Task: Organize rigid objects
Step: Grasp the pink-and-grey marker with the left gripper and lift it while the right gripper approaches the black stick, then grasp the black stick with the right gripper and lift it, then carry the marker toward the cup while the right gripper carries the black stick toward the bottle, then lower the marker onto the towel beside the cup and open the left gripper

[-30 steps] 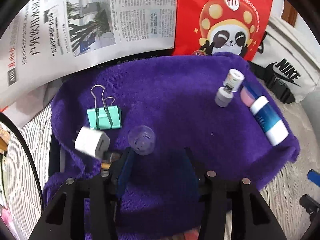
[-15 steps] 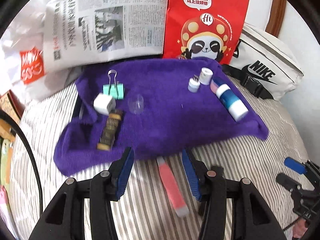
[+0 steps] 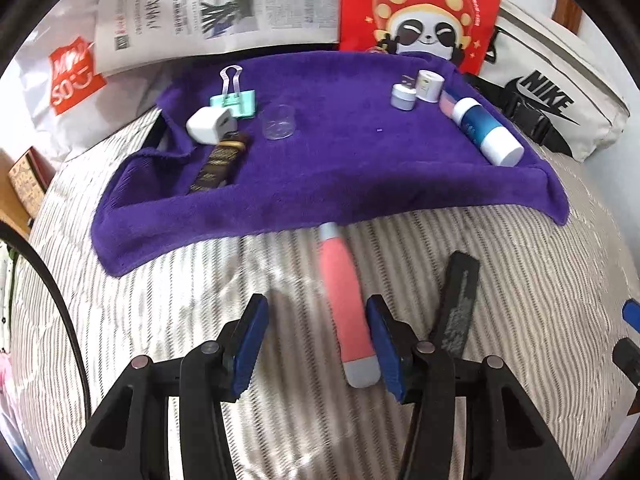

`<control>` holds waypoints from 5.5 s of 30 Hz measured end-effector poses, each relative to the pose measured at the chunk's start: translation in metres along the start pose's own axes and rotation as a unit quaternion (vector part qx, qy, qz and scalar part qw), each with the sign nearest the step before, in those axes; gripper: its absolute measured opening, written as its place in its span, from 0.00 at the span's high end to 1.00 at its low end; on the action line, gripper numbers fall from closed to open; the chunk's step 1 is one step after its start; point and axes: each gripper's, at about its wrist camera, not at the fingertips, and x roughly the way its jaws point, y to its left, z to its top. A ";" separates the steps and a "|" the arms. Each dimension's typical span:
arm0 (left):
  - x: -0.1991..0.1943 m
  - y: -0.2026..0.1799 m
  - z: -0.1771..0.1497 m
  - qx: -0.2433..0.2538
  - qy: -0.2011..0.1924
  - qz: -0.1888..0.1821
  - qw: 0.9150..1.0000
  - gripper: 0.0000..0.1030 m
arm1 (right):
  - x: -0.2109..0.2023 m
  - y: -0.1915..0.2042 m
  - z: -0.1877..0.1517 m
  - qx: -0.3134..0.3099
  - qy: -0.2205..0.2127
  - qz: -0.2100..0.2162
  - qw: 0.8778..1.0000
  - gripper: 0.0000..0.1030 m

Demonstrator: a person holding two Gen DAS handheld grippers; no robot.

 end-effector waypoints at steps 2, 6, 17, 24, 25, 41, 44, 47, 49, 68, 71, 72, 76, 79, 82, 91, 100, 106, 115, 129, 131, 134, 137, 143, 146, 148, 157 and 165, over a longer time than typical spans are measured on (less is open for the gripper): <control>-0.002 0.006 -0.002 -0.008 -0.002 -0.005 1.000 0.52 | 0.002 -0.001 -0.003 0.003 0.005 0.007 1.000 0.48; 0.000 0.004 0.001 0.000 -0.004 -0.002 1.000 0.53 | 0.011 -0.001 -0.005 0.004 0.019 0.006 1.000 0.48; 0.003 -0.013 0.009 0.041 -0.013 -0.021 0.999 0.84 | 0.023 -0.004 -0.004 0.017 0.032 0.002 0.999 0.48; -0.007 0.031 -0.010 -0.006 -0.016 -0.014 1.000 0.84 | 0.036 0.015 0.005 0.000 0.030 0.006 1.000 0.48; -0.008 0.036 -0.012 -0.011 -0.016 -0.011 1.000 0.84 | 0.039 0.018 0.006 -0.001 0.030 0.007 1.000 0.48; -0.017 0.055 -0.043 -0.033 -0.086 0.020 0.996 0.83 | 0.064 0.059 0.038 -0.004 0.024 0.006 1.000 0.48; -0.017 0.056 -0.044 -0.035 -0.087 0.018 0.995 0.83 | 0.072 0.072 0.043 -0.021 0.025 0.003 0.999 0.48; -0.018 0.057 -0.046 -0.038 -0.088 0.015 0.995 0.83 | 0.082 0.083 0.047 -0.037 0.028 -0.005 0.999 0.48; -0.018 0.059 -0.046 -0.041 -0.088 0.009 0.995 0.83 | 0.089 0.088 0.049 -0.046 0.032 -0.011 0.998 0.48; -0.018 0.059 -0.047 -0.044 -0.088 0.001 0.995 0.83 | 0.089 0.057 0.035 -0.089 0.068 -0.036 0.993 0.52; -0.018 0.059 -0.047 -0.045 -0.089 0.001 0.995 0.83 | 0.088 0.053 0.034 -0.081 0.062 -0.024 0.995 0.53; -0.018 0.059 -0.047 -0.045 -0.089 0.001 0.995 0.83 | 0.089 0.054 0.034 -0.083 0.057 -0.020 0.995 0.56; -0.018 0.059 -0.047 -0.044 -0.089 0.001 0.995 0.83 | 0.093 0.064 0.035 -0.106 0.031 0.000 0.994 0.74; -0.018 0.059 -0.047 -0.045 -0.089 0.001 0.995 0.83 | 0.094 0.067 0.036 -0.117 0.036 -0.001 0.993 0.78; -0.018 0.059 -0.047 -0.045 -0.089 0.000 0.995 0.83 | 0.088 0.061 0.034 -0.108 0.060 0.002 0.992 0.78; -0.018 0.059 -0.047 -0.046 -0.089 -0.001 0.995 0.83 | 0.071 0.049 0.010 -0.105 0.041 0.000 0.994 0.77; -0.018 0.059 -0.047 -0.045 -0.089 0.001 0.995 0.83 | 0.069 0.050 -0.001 -0.116 -0.003 -0.005 0.993 0.77; -0.018 0.056 -0.046 -0.040 -0.089 0.008 0.995 0.83 | 0.070 0.049 0.001 -0.113 -0.003 -0.005 0.994 0.78; -0.019 0.057 -0.044 -0.031 -0.078 0.002 0.996 0.84 | 0.069 0.051 0.006 -0.113 0.010 -0.001 0.994 0.78; -0.040 0.078 -0.019 -0.074 -0.074 -0.056 0.993 0.84 | 0.049 0.055 0.038 -0.095 -0.006 0.030 0.995 0.78; -0.044 0.076 -0.015 -0.067 -0.079 -0.050 0.993 0.84 | 0.050 0.054 0.042 -0.091 -0.006 0.033 0.995 0.78; -0.050 0.076 -0.009 -0.063 -0.085 -0.055 0.993 0.84 | 0.049 0.053 0.050 -0.089 -0.012 0.030 0.996 0.78; -0.055 0.075 -0.001 -0.054 -0.091 -0.058 0.993 0.84 | 0.049 0.053 0.061 -0.089 -0.018 0.027 0.995 0.78; -0.057 0.070 0.018 -0.039 -0.098 -0.058 0.993 0.84 | 0.052 0.050 0.080 -0.082 -0.031 0.023 0.996 0.78; -0.055 0.069 0.028 -0.036 -0.099 -0.060 0.993 0.84 | 0.055 0.045 0.088 -0.072 -0.033 0.020 0.997 0.78; -0.053 0.067 0.033 -0.033 -0.099 -0.061 0.993 0.84 | 0.057 0.043 0.094 -0.068 -0.035 0.018 0.997 0.78; -0.040 0.061 0.055 -0.022 -0.095 -0.066 0.993 0.84 | 0.064 0.028 0.115 -0.046 -0.047 0.009 0.998 0.78; -0.018 0.041 0.084 0.011 -0.087 -0.084 0.993 0.84 | 0.065 0.015 0.119 -0.030 -0.050 -0.004 0.998 0.78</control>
